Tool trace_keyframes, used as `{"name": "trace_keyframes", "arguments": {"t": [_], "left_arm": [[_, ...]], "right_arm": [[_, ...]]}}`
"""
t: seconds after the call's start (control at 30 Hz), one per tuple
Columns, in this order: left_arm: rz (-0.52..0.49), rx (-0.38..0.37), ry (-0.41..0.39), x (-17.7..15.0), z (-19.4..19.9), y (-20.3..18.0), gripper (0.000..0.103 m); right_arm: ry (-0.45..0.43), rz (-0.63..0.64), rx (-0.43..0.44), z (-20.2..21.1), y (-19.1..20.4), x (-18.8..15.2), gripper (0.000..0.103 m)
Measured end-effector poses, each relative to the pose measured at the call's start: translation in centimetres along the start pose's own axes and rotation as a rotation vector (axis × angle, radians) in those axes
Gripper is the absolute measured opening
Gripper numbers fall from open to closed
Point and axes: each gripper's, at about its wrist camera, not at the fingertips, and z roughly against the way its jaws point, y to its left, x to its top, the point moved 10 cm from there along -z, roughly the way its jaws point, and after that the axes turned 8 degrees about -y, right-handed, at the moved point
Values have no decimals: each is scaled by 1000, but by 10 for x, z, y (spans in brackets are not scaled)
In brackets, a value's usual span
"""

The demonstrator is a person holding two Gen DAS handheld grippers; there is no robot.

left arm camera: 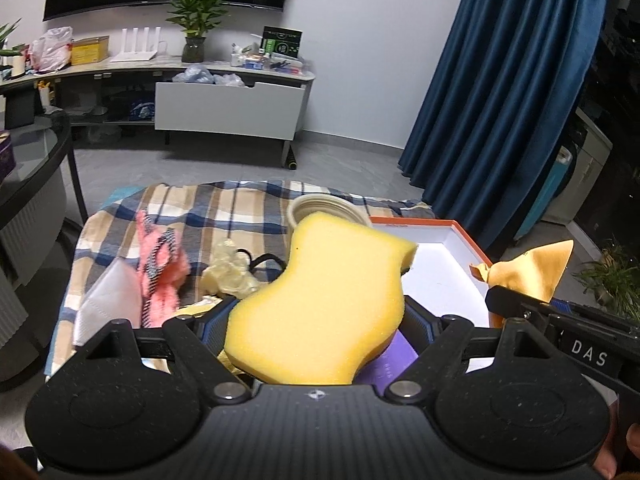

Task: Organize soft objects
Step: 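Carry the sponge and yellow cloth in both grippers over the white box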

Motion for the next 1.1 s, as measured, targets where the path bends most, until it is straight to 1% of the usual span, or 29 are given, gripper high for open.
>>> {"name": "trace_keyframes", "arguments": {"t": [0.3,0.7,1.1], "left_arm": [[-23,-31,19,0,-16,-25,86],[-83,-72,49,-5,-37,-61,86],[-119,-100,100,-13,-65,-83,86]], "right_arm": [[-6,-28,-35,-3,-27,4,31],[-9,-57,-78,-12,-60,11,31],[26,-68,-102,-36,-85,11,32]]}}
